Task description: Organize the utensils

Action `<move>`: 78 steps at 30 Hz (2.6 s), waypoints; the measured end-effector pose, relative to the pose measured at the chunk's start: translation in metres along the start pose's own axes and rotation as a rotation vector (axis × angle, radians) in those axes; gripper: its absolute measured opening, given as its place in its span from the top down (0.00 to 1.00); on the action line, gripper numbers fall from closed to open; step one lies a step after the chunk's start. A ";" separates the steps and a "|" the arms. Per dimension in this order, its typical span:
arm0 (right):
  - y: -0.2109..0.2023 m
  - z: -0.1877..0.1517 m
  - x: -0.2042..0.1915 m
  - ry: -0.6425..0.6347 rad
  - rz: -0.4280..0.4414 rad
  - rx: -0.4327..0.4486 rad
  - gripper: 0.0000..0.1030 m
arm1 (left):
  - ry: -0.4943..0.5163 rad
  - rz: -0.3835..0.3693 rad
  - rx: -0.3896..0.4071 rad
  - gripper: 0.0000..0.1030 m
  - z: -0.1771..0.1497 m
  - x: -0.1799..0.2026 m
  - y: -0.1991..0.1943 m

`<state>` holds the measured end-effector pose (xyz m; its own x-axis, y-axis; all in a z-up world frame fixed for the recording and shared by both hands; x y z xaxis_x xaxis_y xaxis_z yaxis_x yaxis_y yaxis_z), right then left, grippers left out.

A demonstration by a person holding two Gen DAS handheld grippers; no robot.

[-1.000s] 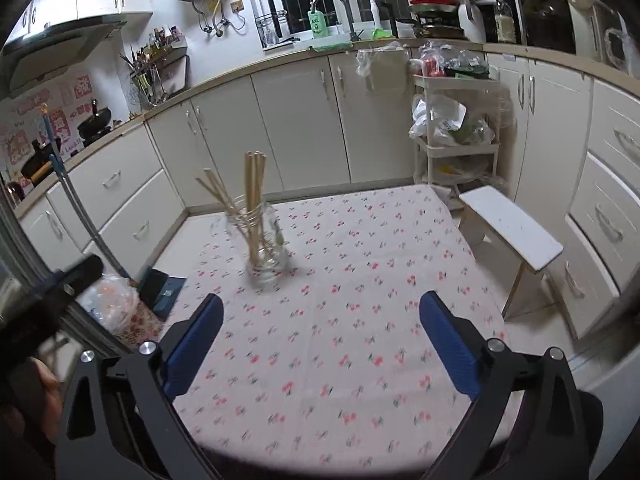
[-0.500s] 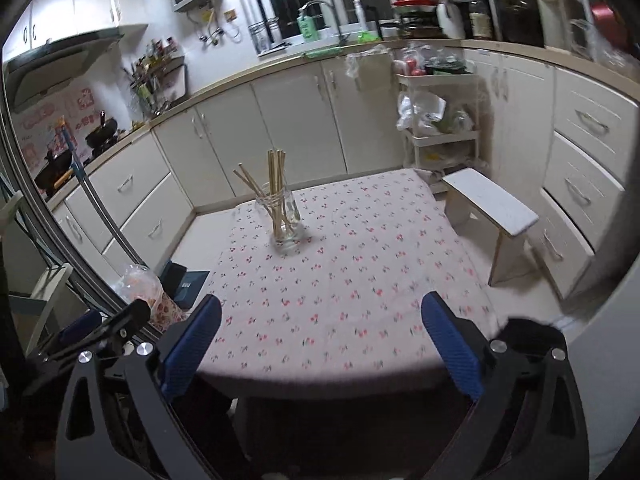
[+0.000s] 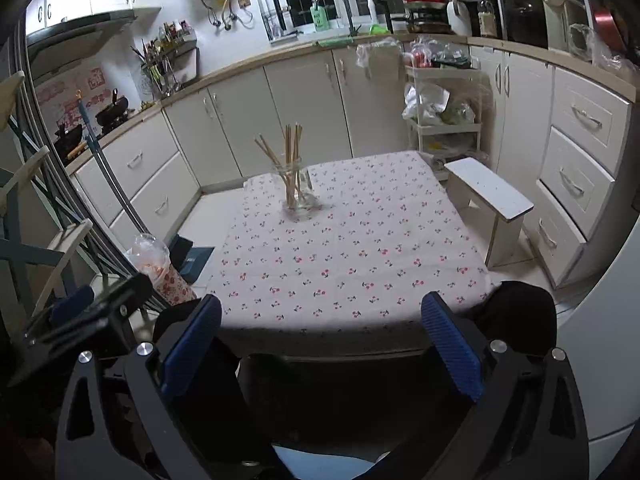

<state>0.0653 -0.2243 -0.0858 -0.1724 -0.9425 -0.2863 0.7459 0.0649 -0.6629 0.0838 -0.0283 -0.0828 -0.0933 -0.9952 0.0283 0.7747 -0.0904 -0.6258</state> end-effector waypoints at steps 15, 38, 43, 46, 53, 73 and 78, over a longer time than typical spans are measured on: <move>-0.040 0.010 -0.009 -0.022 0.006 0.107 0.07 | -0.002 -0.013 0.107 0.07 0.015 0.005 -0.044; -0.080 0.029 -0.020 -0.051 0.015 0.236 0.07 | -0.004 -0.027 0.213 0.07 0.032 0.003 -0.082; -0.090 0.032 -0.021 -0.055 0.019 0.262 0.07 | -0.007 -0.028 0.237 0.07 0.036 0.002 -0.091; -0.094 0.034 -0.021 -0.054 0.021 0.272 0.07 | -0.008 -0.028 0.247 0.07 0.036 0.003 -0.096; -0.100 0.037 -0.022 -0.059 0.021 0.292 0.07 | -0.005 -0.030 0.266 0.07 0.040 0.003 -0.104; -0.107 0.037 -0.021 -0.060 0.024 0.298 0.07 | -0.004 -0.029 0.275 0.07 0.042 0.005 -0.110; -0.107 0.038 -0.022 -0.059 0.024 0.296 0.07 | -0.004 -0.028 0.274 0.07 0.043 0.006 -0.110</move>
<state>0.0141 -0.2230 0.0178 -0.1208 -0.9599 -0.2531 0.9059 -0.0023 -0.4235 0.0248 -0.0256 0.0195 -0.1153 -0.9922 0.0465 0.9121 -0.1243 -0.3906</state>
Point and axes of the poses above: each gripper's, at about its wrist camera, not at the fingertips, and y roughly the way its jaws point, x to its right, z to its top, the point moved 10 cm from there along y, roughly the way its jaws point, and after that the axes turned 2 degrees about y, right-handed, at the moved point
